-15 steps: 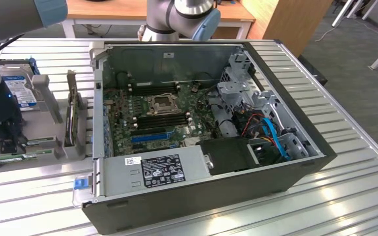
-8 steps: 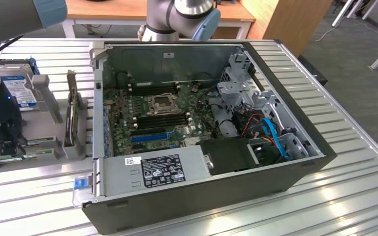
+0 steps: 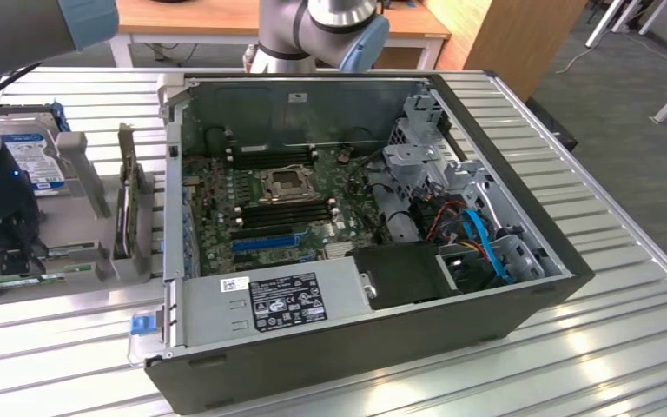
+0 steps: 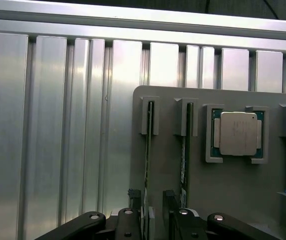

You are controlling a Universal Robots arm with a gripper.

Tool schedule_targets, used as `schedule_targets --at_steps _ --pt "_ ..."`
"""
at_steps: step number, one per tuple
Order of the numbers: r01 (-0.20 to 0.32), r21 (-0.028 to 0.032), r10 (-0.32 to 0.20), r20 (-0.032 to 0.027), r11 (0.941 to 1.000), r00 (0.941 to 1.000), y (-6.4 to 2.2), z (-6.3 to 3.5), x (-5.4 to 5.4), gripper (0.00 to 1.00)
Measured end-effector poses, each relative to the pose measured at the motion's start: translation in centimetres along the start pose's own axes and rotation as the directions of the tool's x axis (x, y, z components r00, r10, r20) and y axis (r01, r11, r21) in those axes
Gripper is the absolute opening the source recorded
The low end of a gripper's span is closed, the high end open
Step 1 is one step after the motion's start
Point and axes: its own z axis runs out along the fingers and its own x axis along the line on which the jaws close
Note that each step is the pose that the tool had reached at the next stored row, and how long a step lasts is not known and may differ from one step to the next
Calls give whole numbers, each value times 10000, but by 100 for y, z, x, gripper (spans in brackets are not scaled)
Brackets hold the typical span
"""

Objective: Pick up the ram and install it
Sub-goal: 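Pick up the ram and move it above insertion slot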

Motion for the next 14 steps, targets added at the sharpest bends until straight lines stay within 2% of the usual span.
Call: schedule_targets --at_steps 14 --pt "1 0 -1 0 10000 10000 -4 113 6 31"
